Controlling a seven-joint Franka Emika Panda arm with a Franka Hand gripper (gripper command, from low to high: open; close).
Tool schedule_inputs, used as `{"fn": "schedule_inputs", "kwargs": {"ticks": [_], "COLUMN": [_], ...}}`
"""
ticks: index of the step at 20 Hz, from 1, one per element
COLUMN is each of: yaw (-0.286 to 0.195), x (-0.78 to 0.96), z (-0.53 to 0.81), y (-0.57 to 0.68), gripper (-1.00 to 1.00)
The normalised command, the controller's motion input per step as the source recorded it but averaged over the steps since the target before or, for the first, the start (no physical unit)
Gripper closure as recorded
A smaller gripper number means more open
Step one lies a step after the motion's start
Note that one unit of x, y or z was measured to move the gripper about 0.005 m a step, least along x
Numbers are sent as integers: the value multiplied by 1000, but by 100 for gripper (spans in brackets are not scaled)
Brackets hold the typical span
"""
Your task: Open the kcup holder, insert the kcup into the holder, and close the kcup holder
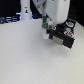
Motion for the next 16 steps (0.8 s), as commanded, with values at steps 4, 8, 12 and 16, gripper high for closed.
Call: {"fn": "schedule_inputs", "kwargs": {"ticks": [4, 8, 12, 16], "yaw": [13, 39, 53, 42], "x": [-36, -109, -184, -137], "z": [368, 221, 105, 41], "y": [669, 624, 587, 611], "gripper": [100, 100, 100, 100]}}
